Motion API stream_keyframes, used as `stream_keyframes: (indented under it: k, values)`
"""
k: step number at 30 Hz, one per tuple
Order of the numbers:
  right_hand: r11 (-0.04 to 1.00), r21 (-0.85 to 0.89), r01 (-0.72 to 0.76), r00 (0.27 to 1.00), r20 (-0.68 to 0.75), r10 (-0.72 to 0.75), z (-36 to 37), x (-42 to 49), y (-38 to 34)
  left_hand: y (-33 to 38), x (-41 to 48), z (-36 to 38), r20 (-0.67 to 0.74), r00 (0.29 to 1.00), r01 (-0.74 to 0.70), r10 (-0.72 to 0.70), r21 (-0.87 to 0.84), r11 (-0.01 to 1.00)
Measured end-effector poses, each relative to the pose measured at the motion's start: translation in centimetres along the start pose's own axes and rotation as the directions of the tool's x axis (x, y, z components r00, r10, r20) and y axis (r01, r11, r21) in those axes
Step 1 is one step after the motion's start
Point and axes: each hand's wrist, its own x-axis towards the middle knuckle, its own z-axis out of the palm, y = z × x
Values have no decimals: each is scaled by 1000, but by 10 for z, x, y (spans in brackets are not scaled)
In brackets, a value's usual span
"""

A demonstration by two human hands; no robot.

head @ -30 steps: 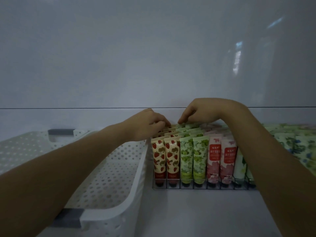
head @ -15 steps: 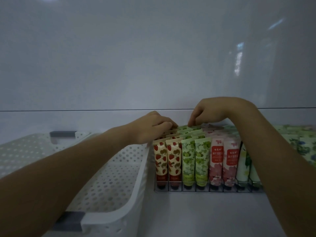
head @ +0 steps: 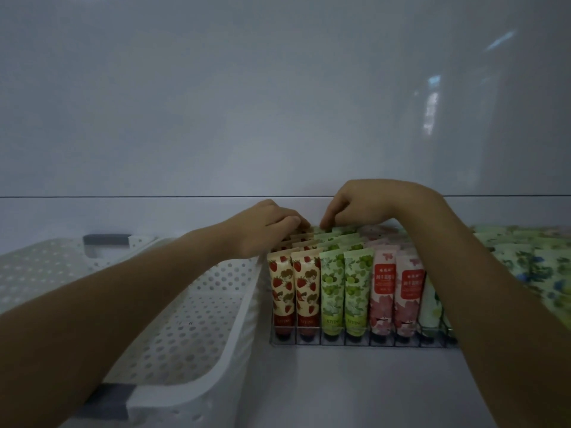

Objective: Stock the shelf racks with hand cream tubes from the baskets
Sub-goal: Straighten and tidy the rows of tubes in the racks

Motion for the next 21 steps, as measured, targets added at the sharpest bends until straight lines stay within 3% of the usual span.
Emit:
stream_keyframes:
  k: [4,7,11,15,21]
  values:
    - [1000,7,19,999,-37,-19,-1,2,0,5,1,-3,-38,999,37,-33,101,994]
    - [993,71,90,973,-218,-73,-10,-2,4,8,3,-10,-99,995,41,-19,230,972]
    - [955,204,215,888,-447,-104,-29,-10,8,16,8,-25,-48,992,127,-119,490,862]
    - [968,168,188,947,-291,-133,-48,-13,7,34,15,-38,10,975,177,-223,576,798]
    - [983,35,180,979,-101,-175,-37,-46,46,76,30,-28,-22,970,229,-244,438,870]
